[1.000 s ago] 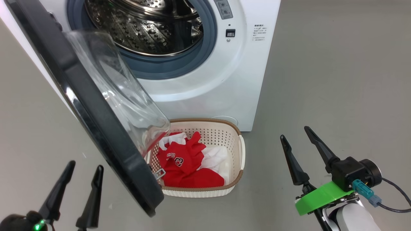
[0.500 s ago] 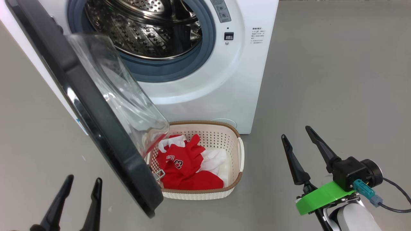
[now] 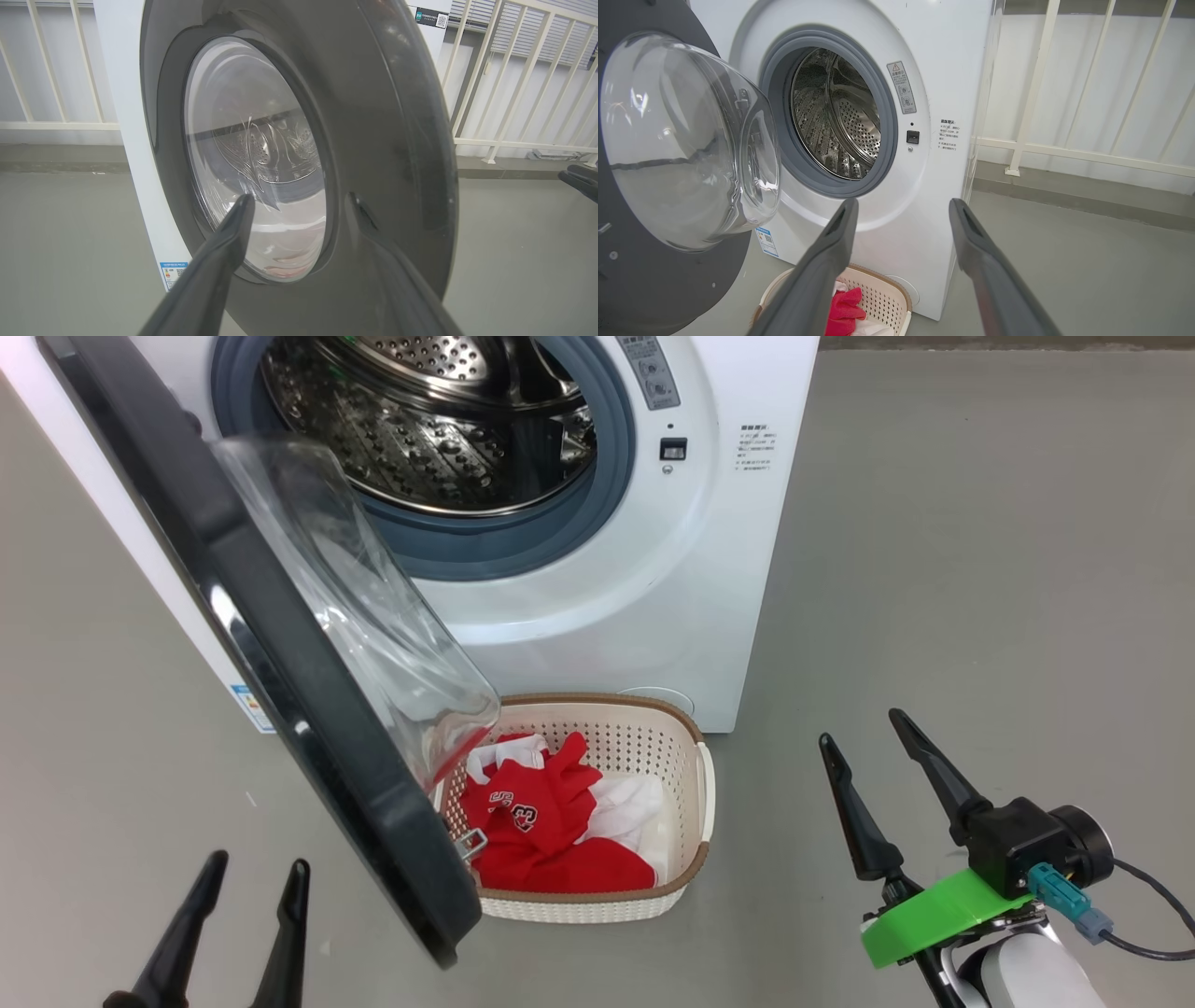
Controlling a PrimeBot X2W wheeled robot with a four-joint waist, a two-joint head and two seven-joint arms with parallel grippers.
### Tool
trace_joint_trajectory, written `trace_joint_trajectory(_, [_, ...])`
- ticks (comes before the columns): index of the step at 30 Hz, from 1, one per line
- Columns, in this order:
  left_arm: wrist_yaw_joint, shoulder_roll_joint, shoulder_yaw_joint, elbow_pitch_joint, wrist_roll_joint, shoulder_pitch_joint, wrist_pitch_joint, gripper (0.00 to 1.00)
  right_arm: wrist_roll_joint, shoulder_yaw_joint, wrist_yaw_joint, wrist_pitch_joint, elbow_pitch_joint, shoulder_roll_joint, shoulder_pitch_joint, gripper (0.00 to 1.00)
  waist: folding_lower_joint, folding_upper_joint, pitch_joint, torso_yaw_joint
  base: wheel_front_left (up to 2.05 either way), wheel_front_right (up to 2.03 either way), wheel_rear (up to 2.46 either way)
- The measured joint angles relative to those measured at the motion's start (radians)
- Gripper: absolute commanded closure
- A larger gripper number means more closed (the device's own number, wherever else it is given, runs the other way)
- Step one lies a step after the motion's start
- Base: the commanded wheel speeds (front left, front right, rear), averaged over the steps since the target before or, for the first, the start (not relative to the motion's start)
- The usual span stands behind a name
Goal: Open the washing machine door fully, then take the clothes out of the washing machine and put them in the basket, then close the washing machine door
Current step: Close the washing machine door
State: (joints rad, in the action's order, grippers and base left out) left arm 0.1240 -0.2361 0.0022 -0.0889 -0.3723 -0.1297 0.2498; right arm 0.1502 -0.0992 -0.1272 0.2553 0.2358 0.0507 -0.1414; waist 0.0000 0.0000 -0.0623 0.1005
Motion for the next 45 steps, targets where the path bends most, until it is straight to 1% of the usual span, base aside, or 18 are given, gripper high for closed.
trace_joint_trajectory(1, [0.0, 0.0, -0.001, 0.001, 0.0, 0.0, 0.0, 0.0, 0.0, 0.0, 0.0, 0.0, 0.0, 0.0, 0.0, 0.0, 0.0, 0.0, 0.001, 0.0, 0.0, 0.0, 0.0])
trace_joint_trajectory(2, [0.0, 0.0, -0.002, 0.002, 0.0, 0.0, 0.0, 0.13, 0.0, 0.0, 0.0, 0.0, 0.0, 0.0, 0.001, 0.0, 0.0, 0.0, 0.001, 0.0, 0.0, 0.0, 0.0])
trace_joint_trajectory(3, [0.0, 0.0, -0.002, 0.003, -0.001, -0.001, 0.0, 0.57, 0.0, 0.0, 0.0, 0.0, 0.0, 0.0, 0.001, 0.0, 0.0, 0.0, 0.001, 0.0, 0.0, 0.0, 0.0])
trace_joint_trajectory(4, [0.0, 0.0, -0.004, 0.005, -0.007, -0.001, 0.0, 0.86, 0.0, 0.0, 0.0, 0.0, 0.0, 0.0, 0.001, 0.0, 0.0, 0.0, 0.0, 0.0, 0.0, 0.0, 0.0])
trace_joint_trajectory(5, [0.0, 0.0, -0.004, 0.005, -0.011, -0.001, 0.0, 1.0, 0.0, 0.001, 0.0, 0.0, 0.0, 0.0, 0.001, 0.0, 0.0, 0.0, -0.001, 0.0, 0.0, 0.0, 0.0])
trace_joint_trajectory(10, [0.0, 0.006, -0.004, 0.005, -0.054, 0.005, 0.0, 1.0, 0.0, 0.002, 0.0, 0.0, 0.0, 0.0, 0.001, 0.0, 0.0, 0.0, -0.012, 0.004, 0.0, 0.0, 0.0])
trace_joint_trajectory(13, [0.0, 0.026, 0.006, 0.005, -0.117, 0.022, -0.001, 1.0, 0.0, 0.002, 0.0, 0.0, 0.0, 0.0, 0.001, 0.0, 0.0, 0.0, -0.019, 0.006, 0.0, 0.0, 0.0])
trace_joint_trajectory(15, [0.0, 0.038, 0.01, 0.003, -0.176, 0.047, -0.01, 1.0, 0.0, 0.001, 0.0, 0.0, 0.0, 0.0, 0.001, 0.0, 0.0, 0.0, -0.023, 0.007, 0.0, 0.0, 0.0])
trace_joint_trajectory(19, [0.0, 0.06, 0.02, -0.014, -0.344, 0.093, -0.054, 1.0, 0.003, 0.001, 0.0, 0.0, 0.0, 0.0, 0.001, 0.0, 0.0, 0.0, -0.029, 0.008, 0.0, 0.0, 0.0])
trace_joint_trajectory(25, [-0.003, 0.094, 0.09, -0.029, -0.566, 0.151, -0.138, 1.0, 0.004, 0.002, 0.0, 0.0, 0.0, 0.0, 0.0, 0.0, 0.0, 0.0, -0.041, 0.007, 0.0, 0.0, 0.0])
trace_joint_trajectory(27, [-0.025, 0.123, 0.11, -0.034, -0.678, 0.178, -0.185, 1.0, 0.004, 0.002, 0.0, 0.0, 0.001, 0.0, -0.001, 0.0, 0.0, 0.0, -0.045, 0.008, 0.0, 0.0, 0.0])
trace_joint_trajectory(29, [-0.042, 0.146, 0.121, -0.046, -0.827, 0.201, -0.259, 1.0, 0.004, 0.003, 0.0, 0.0, 0.001, 0.0, -0.001, 0.0, 0.0, 0.0, -0.047, 0.009, 0.0, 0.0, 0.0])
trace_joint_trajectory(33, [-0.121, 0.158, 0.168, -0.083, -1.032, 0.239, -0.361, 1.0, 0.004, 0.005, 0.0, 0.0, 0.001, 0.0, -0.003, 0.0, 0.0, 0.0, -0.057, 0.011, 0.0, 0.0, 0.0])
trace_joint_trajectory(35, [-0.15, 0.158, 0.192, -0.102, -1.094, 0.257, -0.393, 1.0, 0.004, 0.005, 0.0, 0.0, 0.001, 0.0, -0.007, 0.0, 0.0, 0.0, -0.064, 0.01, 0.0, 0.0, 0.0])
trace_joint_trajectory(36, [-0.15, 0.158, 0.192, -0.102, -1.094, 0.257, -0.393, 1.0, 0.004, 0.005, 0.0, 0.0, 0.001, 0.0, -0.007, 0.0, 0.0, 0.0, -0.064, 0.01, 0.0, 0.0, 0.0])
trace_joint_trajectory(38, [-0.175, 0.159, 0.211, -0.118, -1.16, 0.275, -0.421, 1.0, 0.004, 0.005, 0.0, 0.0, 0.0, 0.0, -0.012, 0.0, 0.0, 0.0, -0.072, 0.01, 0.0, 0.0, 0.0])
trace_joint_trajectory(41, [-0.227, 0.167, 0.221, -0.142, -1.26, 0.291, -0.473, 1.0, 0.004, 0.004, 0.0, 0.0, 0.001, 0.0, -0.014, 0.0, 0.0, 0.0, -0.083, 0.009, 0.0, 0.0, 0.0])
trace_joint_trajectory(45, [-0.269, 0.164, 0.215, -0.182, -1.322, 0.294, -0.537, 1.0, 0.004, 0.005, 0.0, 0.0, 0.0, 0.0, -0.021, 0.0, 0.0, 0.0001, -0.098, 0.007, 0.0, 0.0, 0.0])
